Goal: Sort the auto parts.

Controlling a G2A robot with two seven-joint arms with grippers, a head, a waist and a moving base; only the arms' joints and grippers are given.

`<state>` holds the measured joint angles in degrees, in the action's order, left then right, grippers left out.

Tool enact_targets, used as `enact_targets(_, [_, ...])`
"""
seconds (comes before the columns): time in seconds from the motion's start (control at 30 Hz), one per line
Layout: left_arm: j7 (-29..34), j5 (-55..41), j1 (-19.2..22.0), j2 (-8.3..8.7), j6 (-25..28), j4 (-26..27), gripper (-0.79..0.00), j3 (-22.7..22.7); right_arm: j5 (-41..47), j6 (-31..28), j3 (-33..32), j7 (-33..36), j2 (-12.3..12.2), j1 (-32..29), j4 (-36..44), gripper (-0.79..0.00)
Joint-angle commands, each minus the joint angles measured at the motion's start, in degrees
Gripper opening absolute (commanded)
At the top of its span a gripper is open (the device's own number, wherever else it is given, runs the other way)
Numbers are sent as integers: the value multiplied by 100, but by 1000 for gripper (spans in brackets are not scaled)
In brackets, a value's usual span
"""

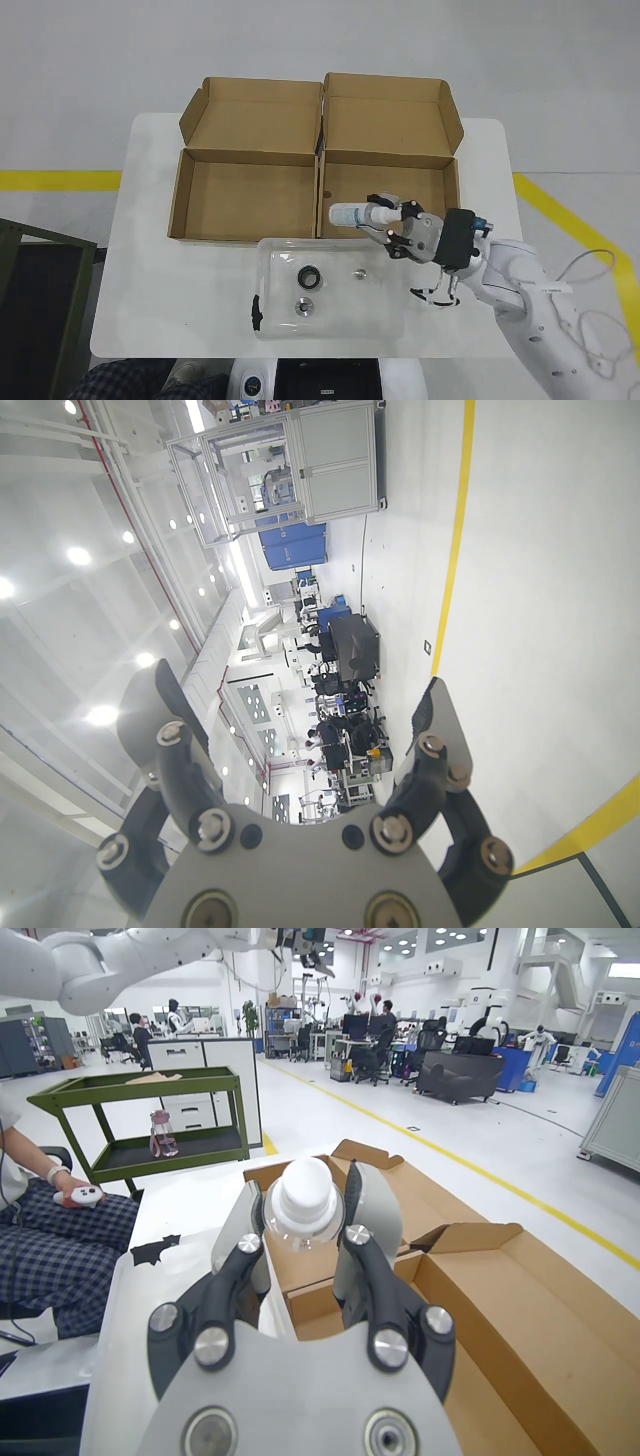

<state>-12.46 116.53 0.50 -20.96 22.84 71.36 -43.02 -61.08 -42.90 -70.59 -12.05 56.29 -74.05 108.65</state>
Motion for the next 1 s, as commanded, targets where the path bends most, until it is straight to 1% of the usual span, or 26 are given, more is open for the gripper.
enact_targets(0.0, [0,0,0,0,0,0,0,0,38,25,-4,-79,13,23,-18,-785])
enact_targets(0.23, [0,0,0,0,0,0,0,0,174,12,-40,-276,52,82,-67,-785])
enact_targets(0.53, [0,0,0,0,0,0,0,0,262,-90,-57,-366,95,190,-108,-785])
enact_targets(0.7, [0,0,0,0,0,0,0,0,256,-147,7,-313,127,302,-152,-785])
enact_targets(0.97, [0,0,0,0,0,0,0,0,-15,-76,172,60,178,579,-280,-785])
